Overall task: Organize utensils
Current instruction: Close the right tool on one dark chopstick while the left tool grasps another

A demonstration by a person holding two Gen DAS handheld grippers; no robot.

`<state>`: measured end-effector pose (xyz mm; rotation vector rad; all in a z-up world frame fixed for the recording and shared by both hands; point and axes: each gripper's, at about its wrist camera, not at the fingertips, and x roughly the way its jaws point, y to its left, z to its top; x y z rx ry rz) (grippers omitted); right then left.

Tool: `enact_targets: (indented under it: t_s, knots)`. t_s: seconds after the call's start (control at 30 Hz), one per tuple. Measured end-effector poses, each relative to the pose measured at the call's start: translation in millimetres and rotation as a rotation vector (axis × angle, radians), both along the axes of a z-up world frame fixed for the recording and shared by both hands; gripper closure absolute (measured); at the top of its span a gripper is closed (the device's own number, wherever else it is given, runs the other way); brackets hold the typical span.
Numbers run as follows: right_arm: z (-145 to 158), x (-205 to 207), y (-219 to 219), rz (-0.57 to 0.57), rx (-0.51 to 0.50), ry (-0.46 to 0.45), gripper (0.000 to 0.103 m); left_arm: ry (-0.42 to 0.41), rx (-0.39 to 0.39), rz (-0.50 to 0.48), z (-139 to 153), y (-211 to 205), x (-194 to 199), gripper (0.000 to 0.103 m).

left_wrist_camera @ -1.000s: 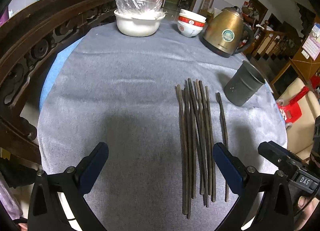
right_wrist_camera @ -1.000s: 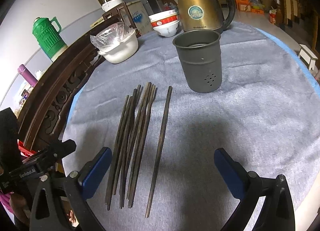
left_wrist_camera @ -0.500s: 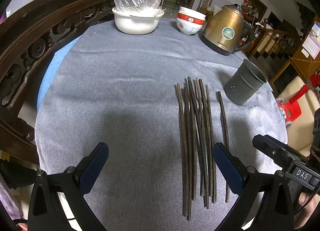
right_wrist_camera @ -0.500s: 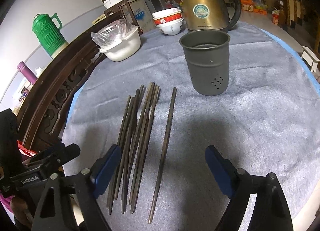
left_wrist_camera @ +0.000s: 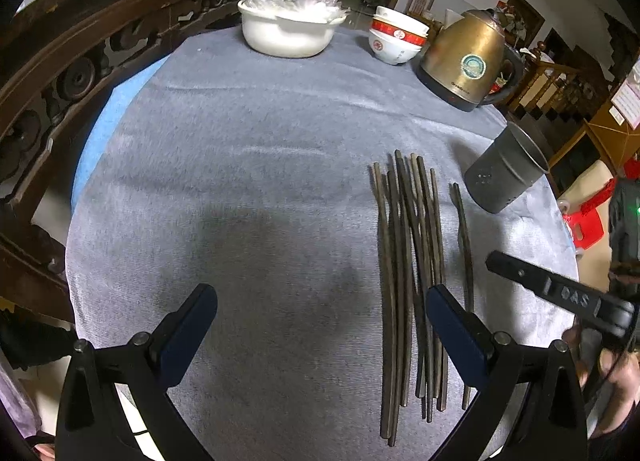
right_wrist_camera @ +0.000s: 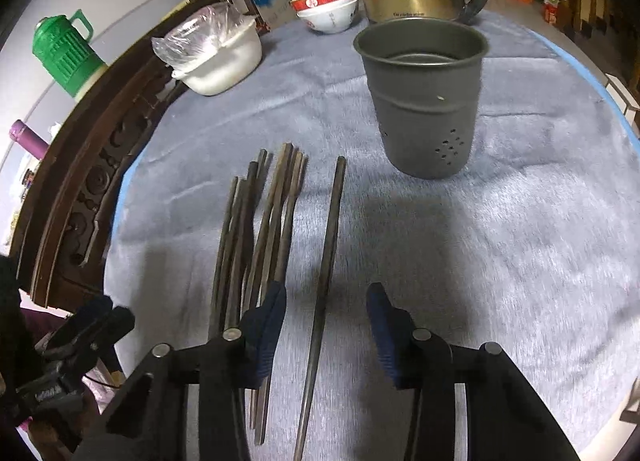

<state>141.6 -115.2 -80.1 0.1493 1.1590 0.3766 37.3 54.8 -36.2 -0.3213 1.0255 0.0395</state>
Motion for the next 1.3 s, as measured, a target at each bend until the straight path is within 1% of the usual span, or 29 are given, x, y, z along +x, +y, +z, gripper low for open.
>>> enact_targets:
  t_s: [0.07, 0.13, 0.2, 0.33, 0.4, 0.53, 0.6, 0.67, 0.77, 0.87, 1.0, 1.03, 1.07, 1.1, 1.17, 1.3]
  knots:
    - [-5, 10, 7, 0.008, -0.03, 0.018, 0.058, 0.003, -0.005, 0.002, -2, 2, 1, 0.0]
    - [-12, 19, 14, 0.019, -0.056, 0.032, 0.063, 0.005, -0.004, 0.004, -2, 3, 1, 0.0]
    - [-18, 26, 19, 0.012, -0.087, 0.045, 0.064, 0.005, -0.003, 0.005, -3, 4, 0, 0.0]
    - [-24, 33, 16, -0.02, -0.069, 0.074, 0.069, 0.008, 0.0, 0.006, -4, 6, 0, 0.0]
    - [-24, 38, 16, -0.028, -0.065, 0.079, 0.075, 0.013, 0.008, 0.001, -4, 5, 0, 0.0]
    - [-27, 45, 21, -0.029, -0.071, 0.09, 0.083, 0.008, 0.035, -0.01, 2, 0, 5, 0.0]
    - [-29, 46, 20, -0.027, -0.047, 0.114, 0.095, 0.018, 0.045, -0.016, 5, -3, 12, 0.0]
    - [-29, 45, 19, -0.021, -0.038, 0.124, 0.096, 0.031, 0.042, -0.023, 7, -4, 21, 0.0]
    - [-25, 40, 11, -0.022, -0.031, 0.117, 0.096, 0.059, 0.017, -0.029, 8, -4, 41, 0.0]
    - [-18, 37, 0, -0.026, -0.022, 0.114, 0.097, 0.122, 0.004, -0.026, 0, -6, 66, 0.001]
    - [-22, 37, -12, -0.024, 0.002, 0.132, 0.097, 0.211, -0.015, -0.031, -14, -13, 95, 0.002]
    - [-24, 37, -13, -0.025, 0.013, 0.137, 0.097, 0.23, -0.015, -0.032, -17, -14, 99, 0.003]
    - [-25, 36, -15, -0.028, 0.024, 0.139, 0.097, 0.255, -0.009, -0.032, -22, -17, 102, 0.008]
    - [-25, 36, -17, -0.028, 0.032, 0.141, 0.097, 0.283, 0.001, -0.035, -27, -21, 105, 0.012]
    - [-28, 36, -19, -0.024, 0.043, 0.146, 0.097, 0.327, 0.003, -0.049, -33, -26, 110, 0.025]
    - [-34, 37, -23, -0.018, 0.062, 0.157, 0.096, 0.37, 0.026, -0.058, -41, -32, 115, 0.033]
